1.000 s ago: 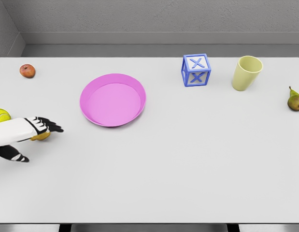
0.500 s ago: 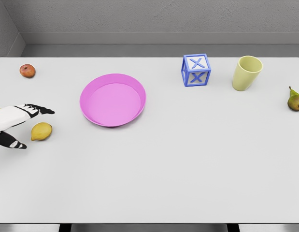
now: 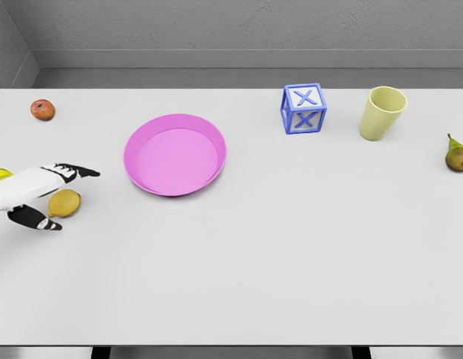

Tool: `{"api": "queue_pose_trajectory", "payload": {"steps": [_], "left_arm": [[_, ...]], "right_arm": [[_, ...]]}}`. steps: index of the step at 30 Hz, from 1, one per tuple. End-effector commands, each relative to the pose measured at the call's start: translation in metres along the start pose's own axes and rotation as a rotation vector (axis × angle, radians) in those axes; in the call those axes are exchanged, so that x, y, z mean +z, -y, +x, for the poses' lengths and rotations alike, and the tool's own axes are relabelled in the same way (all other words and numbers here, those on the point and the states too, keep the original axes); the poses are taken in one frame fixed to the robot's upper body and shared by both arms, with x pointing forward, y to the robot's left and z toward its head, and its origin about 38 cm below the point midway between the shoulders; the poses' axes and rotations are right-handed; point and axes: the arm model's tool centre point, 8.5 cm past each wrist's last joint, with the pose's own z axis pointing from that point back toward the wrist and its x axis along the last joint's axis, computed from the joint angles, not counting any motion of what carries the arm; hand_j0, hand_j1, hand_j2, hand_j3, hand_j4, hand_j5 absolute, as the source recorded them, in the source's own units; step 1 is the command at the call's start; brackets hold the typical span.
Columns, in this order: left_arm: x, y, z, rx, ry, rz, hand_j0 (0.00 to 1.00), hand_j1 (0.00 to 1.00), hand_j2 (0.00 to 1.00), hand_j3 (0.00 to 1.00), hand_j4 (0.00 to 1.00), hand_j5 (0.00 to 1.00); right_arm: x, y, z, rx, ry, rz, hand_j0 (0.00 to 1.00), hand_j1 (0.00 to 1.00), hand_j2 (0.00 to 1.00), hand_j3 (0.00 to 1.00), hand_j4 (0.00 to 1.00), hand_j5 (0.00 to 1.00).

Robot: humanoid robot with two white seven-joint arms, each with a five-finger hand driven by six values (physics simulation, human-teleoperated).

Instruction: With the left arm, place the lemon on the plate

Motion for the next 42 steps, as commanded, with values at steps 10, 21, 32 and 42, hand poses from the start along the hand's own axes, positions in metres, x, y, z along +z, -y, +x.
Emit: {"api": "queue_pose_trajectory", "payload": {"steps": [10,21,32,42], "left_arm": [[-0.005,0.010,-0.006,0.014,-0.021,-0.005,0.95,0.95,0.95,0.95,0.95,0.95],[-0.006,0.015,-0.013,0.038,-0.040,-0.005,0.94,0.94,0.94,0.94,0.94,0.94],[-0.001,0.010,-0.016,0.035,-0.050,-0.001,0.91,0.91,0.91,0.91,0.91,0.91],[-0.001,0.010,-0.015,0.042,-0.045,0.003,0.87,0.87,0.87,0.87,0.87,0.87]], "right_arm": [[0.000,0.000,0.000,-0.001,0.000,0.000,1.00,1.00,1.00,1.00,1.00,1.00],[0.000,0.000,0.000,-0.001,0.000,0.000,1.00,1.00,1.00,1.00,1.00,1.00],[0.000,0.000,0.000,-0.001,0.000,0.000,1.00,1.00,1.00,1.00,1.00,1.00],[0.000,0.000,0.000,-0.001,0.000,0.000,1.00,1.00,1.00,1.00,1.00,1.00]]}}
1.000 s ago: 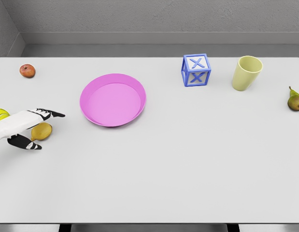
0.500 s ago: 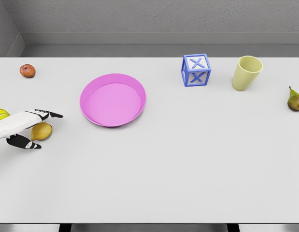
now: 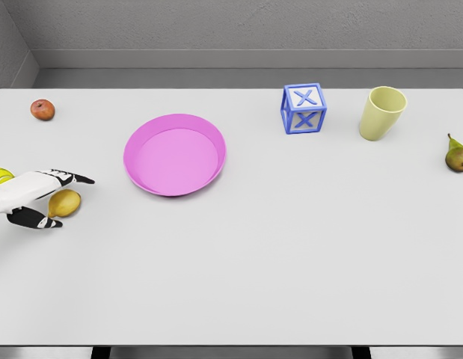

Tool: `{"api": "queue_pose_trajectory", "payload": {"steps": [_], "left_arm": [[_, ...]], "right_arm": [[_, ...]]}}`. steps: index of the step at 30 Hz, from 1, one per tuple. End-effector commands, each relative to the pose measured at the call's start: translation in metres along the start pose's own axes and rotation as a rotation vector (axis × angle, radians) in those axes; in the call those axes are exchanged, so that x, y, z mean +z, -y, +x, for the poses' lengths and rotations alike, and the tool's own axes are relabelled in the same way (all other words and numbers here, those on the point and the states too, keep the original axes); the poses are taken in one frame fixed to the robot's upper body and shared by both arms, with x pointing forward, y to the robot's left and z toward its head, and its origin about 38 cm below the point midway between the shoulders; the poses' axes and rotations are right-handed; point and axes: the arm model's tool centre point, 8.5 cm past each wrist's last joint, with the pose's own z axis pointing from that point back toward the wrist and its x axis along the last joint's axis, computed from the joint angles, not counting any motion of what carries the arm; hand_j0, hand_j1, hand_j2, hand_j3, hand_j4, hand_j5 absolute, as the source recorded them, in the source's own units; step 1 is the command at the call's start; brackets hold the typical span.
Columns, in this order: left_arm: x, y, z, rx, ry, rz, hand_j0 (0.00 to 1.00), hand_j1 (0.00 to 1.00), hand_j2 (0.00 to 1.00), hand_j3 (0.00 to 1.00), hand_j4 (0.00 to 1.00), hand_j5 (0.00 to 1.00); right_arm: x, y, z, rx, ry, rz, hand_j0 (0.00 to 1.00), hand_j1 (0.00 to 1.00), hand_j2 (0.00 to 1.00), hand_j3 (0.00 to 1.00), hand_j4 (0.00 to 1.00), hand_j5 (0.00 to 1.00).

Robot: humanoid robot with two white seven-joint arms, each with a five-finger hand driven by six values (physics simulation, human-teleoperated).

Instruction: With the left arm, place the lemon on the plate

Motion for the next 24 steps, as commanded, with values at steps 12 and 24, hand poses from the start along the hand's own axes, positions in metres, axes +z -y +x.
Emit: {"api": "queue_pose_trajectory", "payload": {"steps": [12,24], "left_arm": [[0.0005,0.0015,-0.0005,0.007,0.000,-0.003,0.82,0.82,0.82,0.82,0.82,0.82],[0.0085,0.0002,-0.0047,0.009,-0.011,-0.016,0.81,0.81,0.81,0.81,0.81,0.81]], "right_arm": [[0.0000,0.0000,0.0001,-0.001,0.000,0.000,1.00,1.00,1.00,1.00,1.00,1.00],[0.0000,0.0000,0.0001,-0.001,0.000,0.000,1.00,1.00,1.00,1.00,1.00,1.00]]}}
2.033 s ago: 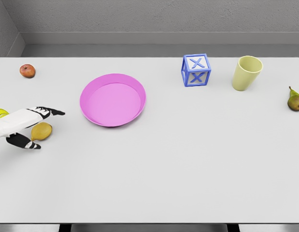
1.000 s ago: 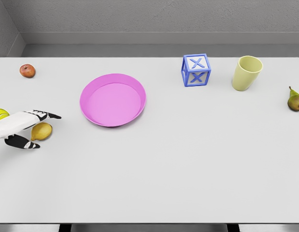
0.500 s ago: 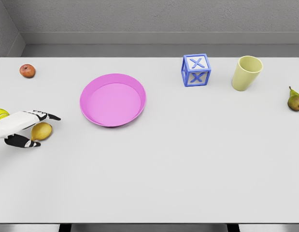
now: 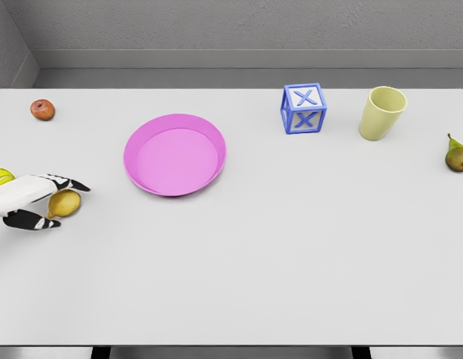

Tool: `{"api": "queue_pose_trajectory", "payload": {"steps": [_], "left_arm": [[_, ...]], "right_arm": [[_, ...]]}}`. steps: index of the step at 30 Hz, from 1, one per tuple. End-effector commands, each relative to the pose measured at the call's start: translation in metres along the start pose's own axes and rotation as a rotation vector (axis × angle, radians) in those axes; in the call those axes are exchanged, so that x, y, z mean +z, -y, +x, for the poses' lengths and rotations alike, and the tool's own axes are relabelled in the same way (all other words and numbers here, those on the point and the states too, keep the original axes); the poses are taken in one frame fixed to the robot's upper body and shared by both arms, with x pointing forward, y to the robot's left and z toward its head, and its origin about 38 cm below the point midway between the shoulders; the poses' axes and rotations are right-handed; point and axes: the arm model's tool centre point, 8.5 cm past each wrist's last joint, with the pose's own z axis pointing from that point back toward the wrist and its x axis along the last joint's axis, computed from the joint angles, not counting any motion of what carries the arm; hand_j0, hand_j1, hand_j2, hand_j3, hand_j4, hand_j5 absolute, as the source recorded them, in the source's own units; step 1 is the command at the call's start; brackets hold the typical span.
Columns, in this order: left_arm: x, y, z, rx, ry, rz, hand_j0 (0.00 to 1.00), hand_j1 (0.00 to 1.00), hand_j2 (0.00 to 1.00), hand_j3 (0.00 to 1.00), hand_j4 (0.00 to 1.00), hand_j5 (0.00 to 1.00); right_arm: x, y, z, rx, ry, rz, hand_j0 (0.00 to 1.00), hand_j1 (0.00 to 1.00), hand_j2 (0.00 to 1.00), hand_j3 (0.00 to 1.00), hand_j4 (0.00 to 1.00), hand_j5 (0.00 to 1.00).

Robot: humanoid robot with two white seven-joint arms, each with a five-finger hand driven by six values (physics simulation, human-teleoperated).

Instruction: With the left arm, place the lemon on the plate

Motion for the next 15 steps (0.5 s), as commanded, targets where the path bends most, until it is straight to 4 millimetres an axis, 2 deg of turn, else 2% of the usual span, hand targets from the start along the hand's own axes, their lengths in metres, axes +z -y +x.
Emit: {"api": "queue_pose_trajectory", "payload": {"steps": [1,15], "left_arm": [[0.002,-0.002,-0.001,0.001,-0.002,0.001,0.81,0.81,0.81,0.81,0.81,0.81],[0.005,0.001,-0.012,0.017,-0.032,-0.003,0.73,0.73,0.73,0.73,0.73,0.73]], "right_arm": [[0.000,0.000,0.000,0.000,0.000,0.000,1.00,1.00,1.00,1.00,1.00,1.00],[0.000,0.000,0.000,-0.002,0.000,0.000,1.00,1.00,1.00,1.00,1.00,1.00]]}}
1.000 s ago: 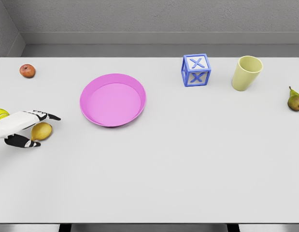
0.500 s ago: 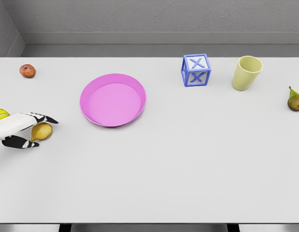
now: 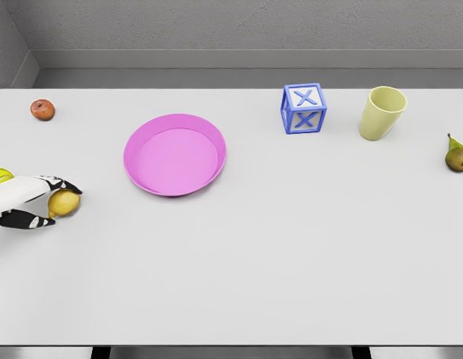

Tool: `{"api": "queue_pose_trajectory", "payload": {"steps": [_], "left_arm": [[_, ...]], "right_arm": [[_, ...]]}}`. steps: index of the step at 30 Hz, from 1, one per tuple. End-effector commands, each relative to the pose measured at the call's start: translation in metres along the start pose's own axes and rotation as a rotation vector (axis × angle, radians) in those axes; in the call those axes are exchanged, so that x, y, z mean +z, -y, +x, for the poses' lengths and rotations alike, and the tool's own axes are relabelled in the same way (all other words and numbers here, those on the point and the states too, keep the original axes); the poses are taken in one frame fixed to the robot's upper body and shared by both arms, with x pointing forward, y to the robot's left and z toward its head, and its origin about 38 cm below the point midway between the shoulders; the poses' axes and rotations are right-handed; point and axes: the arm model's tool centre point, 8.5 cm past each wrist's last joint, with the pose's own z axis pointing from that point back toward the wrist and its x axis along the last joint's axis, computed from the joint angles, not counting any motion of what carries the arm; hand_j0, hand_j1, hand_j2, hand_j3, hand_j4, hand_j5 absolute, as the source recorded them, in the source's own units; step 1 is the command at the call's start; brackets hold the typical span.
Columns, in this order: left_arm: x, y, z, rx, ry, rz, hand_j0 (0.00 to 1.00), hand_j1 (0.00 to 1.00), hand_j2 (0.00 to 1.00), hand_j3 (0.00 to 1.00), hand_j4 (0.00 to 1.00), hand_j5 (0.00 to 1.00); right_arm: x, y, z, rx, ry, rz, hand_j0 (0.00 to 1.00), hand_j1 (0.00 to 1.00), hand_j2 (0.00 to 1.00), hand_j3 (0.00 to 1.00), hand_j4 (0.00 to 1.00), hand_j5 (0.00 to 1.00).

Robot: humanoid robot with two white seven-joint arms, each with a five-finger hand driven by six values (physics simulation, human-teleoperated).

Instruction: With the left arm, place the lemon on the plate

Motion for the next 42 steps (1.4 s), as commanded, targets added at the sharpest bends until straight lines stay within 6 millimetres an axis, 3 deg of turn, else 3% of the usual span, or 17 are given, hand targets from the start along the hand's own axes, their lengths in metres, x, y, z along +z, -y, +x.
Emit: {"api": "queue_pose_trajectory", "payload": {"steps": [1,4,12,23,42], "left_arm": [[0.001,0.000,-0.001,0.004,-0.001,0.001,0.73,0.73,0.73,0.73,0.73,0.73],[0.000,-0.001,0.000,0.002,0.002,0.003,0.67,0.67,0.67,0.67,0.67,0.67],[-0.001,-0.002,0.002,0.001,0.008,0.006,0.66,0.66,0.66,0.66,0.66,0.66],[-0.002,-0.008,0.005,-0.008,0.020,0.019,0.55,0.55,0.55,0.55,0.55,0.55],[-0.005,-0.022,0.020,-0.035,0.065,0.052,0.48,0.48,0.48,0.48,0.48,0.48]], "right_arm": [[0.000,0.000,0.001,0.000,0.002,0.000,1.00,1.00,1.00,1.00,1.00,1.00],[0.000,0.000,0.000,0.000,0.000,0.000,1.00,1.00,1.00,1.00,1.00,1.00],[0.000,0.000,0.000,-0.002,0.000,0.000,1.00,1.00,1.00,1.00,1.00,1.00],[0.000,0.000,0.000,0.000,0.000,0.000,1.00,1.00,1.00,1.00,1.00,1.00],[0.000,0.000,0.000,0.000,0.000,0.000,1.00,1.00,1.00,1.00,1.00,1.00]]}}
